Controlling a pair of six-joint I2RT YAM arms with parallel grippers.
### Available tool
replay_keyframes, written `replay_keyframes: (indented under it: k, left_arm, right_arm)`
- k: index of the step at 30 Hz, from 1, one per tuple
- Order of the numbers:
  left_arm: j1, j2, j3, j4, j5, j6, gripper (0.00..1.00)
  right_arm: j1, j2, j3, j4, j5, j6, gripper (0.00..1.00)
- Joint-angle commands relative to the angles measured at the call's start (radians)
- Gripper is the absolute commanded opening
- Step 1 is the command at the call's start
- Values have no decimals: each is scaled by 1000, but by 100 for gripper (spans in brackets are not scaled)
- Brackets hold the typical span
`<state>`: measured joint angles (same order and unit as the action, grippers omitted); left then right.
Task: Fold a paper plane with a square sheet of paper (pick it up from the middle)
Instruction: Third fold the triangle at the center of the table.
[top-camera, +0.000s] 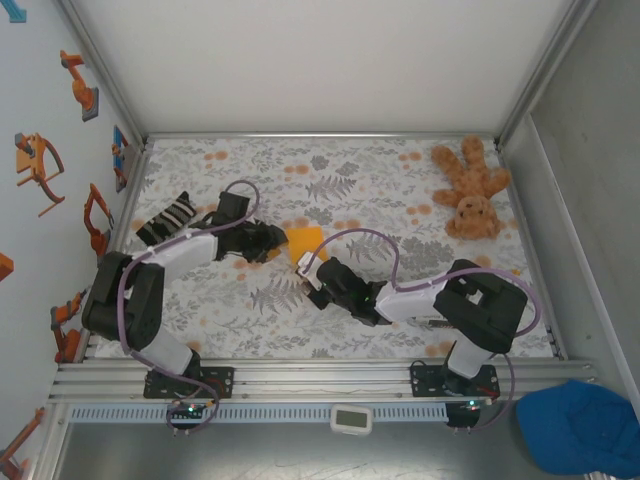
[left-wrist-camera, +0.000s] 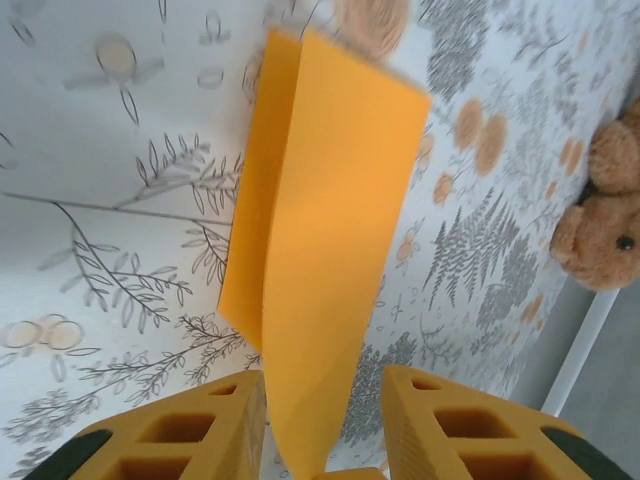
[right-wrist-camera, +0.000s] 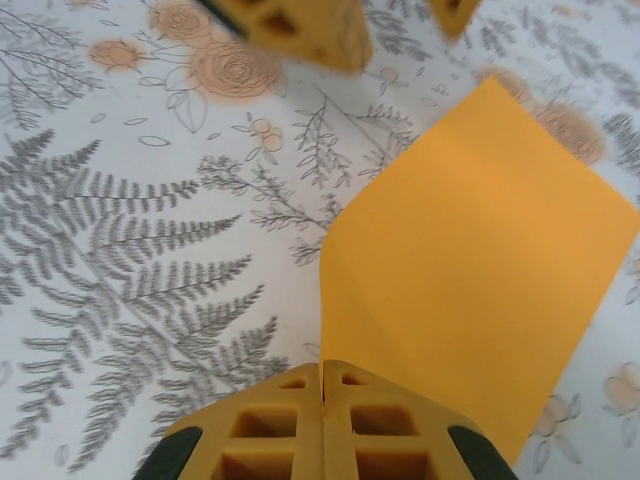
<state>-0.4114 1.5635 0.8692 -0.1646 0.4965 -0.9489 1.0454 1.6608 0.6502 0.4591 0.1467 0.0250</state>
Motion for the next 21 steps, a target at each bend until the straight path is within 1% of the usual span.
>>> replay_keyframes:
  k: [1, 4, 6, 12, 16, 21]
  left_arm:
    - [6, -37, 21, -58, -23, 72, 36]
    - [-3, -14, 34, -22, 9, 72, 35]
    - [-20, 16, 49, -9, 17, 77, 33]
    - [-75, 156, 137, -51, 19, 120, 27]
    - [-96, 246, 201, -103, -20, 169, 21]
    - [-114, 325, 238, -153, -64, 200, 14]
  right_arm:
    - [6, -29, 19, -28, -93, 141, 0]
    - [6, -20, 14, -11, -148, 222, 0]
    - [7, -11, 12, 4, -157, 271, 0]
    - [3, 14, 6, 42, -201, 385, 0]
    - [0, 32, 5, 52, -229, 436, 0]
    - [-5, 37, 4, 46, -222, 485, 0]
